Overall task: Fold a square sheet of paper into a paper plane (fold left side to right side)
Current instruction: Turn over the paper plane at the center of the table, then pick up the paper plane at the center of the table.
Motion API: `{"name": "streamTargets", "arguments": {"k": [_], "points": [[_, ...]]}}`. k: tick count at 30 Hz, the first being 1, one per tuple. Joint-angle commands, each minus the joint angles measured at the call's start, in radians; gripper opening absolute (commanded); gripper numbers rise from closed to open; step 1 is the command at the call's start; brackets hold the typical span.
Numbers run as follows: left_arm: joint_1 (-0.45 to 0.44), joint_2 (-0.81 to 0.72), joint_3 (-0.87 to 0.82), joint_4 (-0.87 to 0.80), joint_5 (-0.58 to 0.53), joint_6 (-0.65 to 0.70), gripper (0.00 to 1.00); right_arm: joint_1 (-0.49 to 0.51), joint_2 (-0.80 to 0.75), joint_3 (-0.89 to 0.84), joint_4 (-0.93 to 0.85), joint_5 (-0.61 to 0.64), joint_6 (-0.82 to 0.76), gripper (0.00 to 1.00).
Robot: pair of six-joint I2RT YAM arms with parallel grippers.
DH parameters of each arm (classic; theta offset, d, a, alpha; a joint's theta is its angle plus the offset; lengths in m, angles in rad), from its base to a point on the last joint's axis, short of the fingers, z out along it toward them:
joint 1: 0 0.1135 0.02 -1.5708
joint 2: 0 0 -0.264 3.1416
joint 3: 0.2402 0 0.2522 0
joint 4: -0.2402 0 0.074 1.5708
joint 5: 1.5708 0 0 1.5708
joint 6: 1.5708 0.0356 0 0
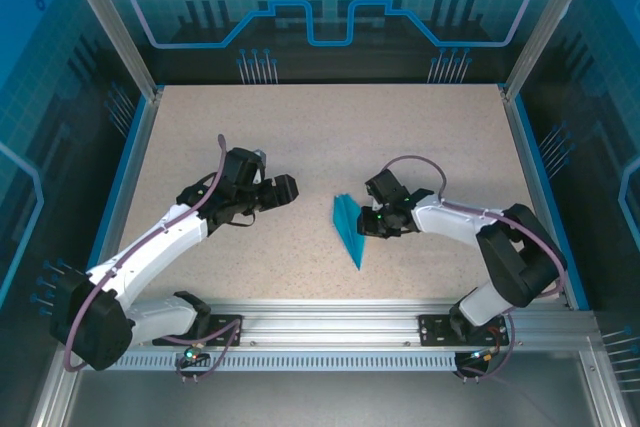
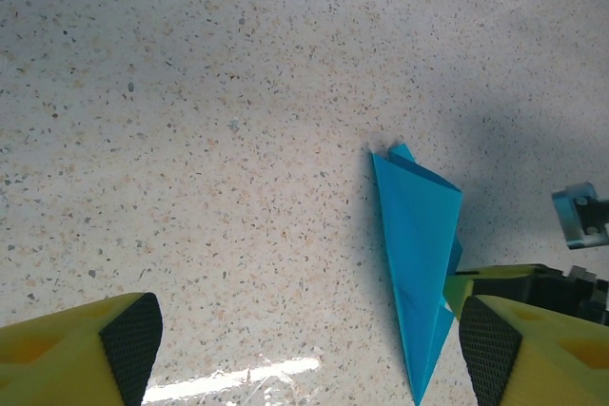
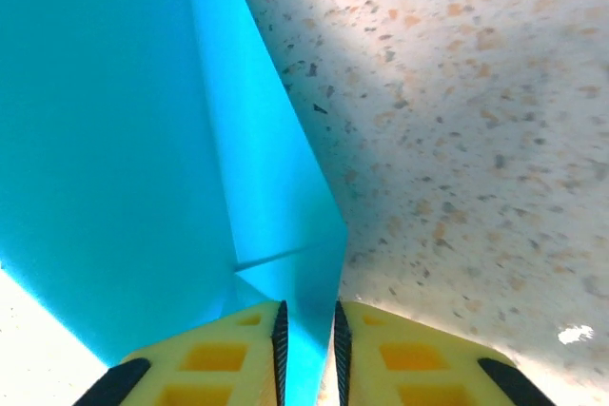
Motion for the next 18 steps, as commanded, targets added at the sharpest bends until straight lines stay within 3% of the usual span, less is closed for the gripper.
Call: {"name": "streamTargets", "arguments": {"k": [1,6,14,18], "points": [[0.012,-0.005,0.012,-0.034,-0.020,0.011,0.86,0.000,-0.066,0.039,-0.101,0.047,-0.044,0.25],[0.013,-0.024,0.016,-0.032,-0.033,0.023,0.89,0.052,-0.114,0.076,-0.188,0.071,-0.092,0.37],[0.015,-0.048,0.004,-0.007,-0.036,0.025,0.94,0.090,-0.067,0.083,-0.187,-0.033,-0.105,0.62],[0.015,-0.047,0.004,-0.015,-0.039,0.030,0.95,0.099,-0.032,0.088,-0.176,-0.056,-0.108,0.63]]}}
